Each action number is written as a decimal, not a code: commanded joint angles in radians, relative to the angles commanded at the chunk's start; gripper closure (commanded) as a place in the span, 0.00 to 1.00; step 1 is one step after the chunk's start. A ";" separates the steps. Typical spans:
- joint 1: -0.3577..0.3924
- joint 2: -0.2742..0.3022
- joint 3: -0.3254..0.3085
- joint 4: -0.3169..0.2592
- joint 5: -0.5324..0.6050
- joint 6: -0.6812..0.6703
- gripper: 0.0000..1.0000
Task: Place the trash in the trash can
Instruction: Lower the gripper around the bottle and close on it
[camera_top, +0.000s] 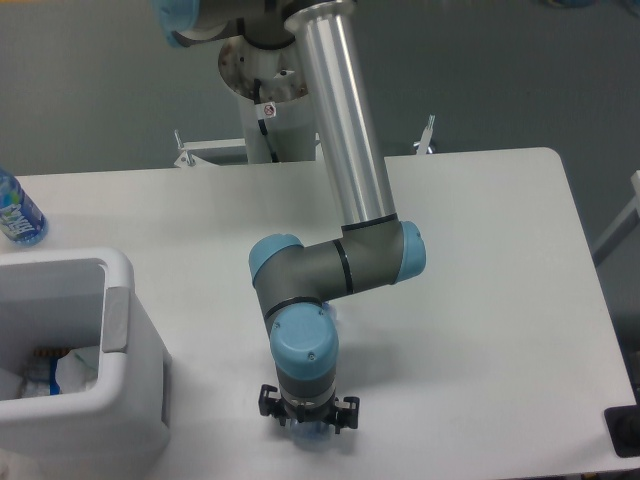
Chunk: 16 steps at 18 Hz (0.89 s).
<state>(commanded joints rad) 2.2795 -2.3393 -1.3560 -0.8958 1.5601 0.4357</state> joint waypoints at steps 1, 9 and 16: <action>0.000 0.000 0.000 0.000 0.000 0.000 0.26; 0.000 0.006 -0.002 -0.002 0.000 0.002 0.38; -0.002 0.012 -0.002 -0.002 0.000 0.003 0.45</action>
<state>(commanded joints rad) 2.2780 -2.3271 -1.3576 -0.8974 1.5601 0.4387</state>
